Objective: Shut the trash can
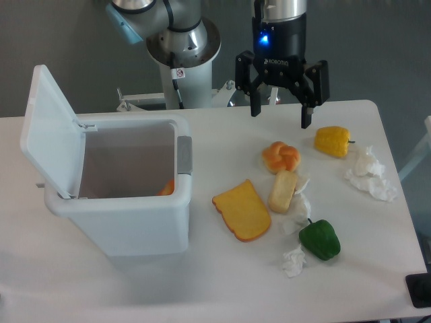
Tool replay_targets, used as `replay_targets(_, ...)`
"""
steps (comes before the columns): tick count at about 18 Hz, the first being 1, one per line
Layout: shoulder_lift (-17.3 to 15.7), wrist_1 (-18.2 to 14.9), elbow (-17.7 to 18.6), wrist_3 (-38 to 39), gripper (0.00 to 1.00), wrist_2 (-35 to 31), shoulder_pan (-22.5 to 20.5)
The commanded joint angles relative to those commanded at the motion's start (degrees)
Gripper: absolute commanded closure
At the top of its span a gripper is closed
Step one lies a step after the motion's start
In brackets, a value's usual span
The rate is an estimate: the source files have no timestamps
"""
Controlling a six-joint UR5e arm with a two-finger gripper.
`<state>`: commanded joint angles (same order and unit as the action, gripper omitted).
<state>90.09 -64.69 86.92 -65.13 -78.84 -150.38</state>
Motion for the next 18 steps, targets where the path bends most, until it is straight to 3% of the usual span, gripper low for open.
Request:
replay_targets(4, -0.62, -0.09, 0.00, 4.83, 0.00, 3.69, 0.17)
replay_targets(9, -0.70, -0.09, -0.35, 13.44, 0.00, 3.96, 4.83)
replay_targets(13, -1.05, -0.44, -0.26, 14.41, 0.00, 4.04, 7.64)
replay_targets(18, -1.23, -0.26, -0.61, 23.37, 0.00, 4.04, 10.19)
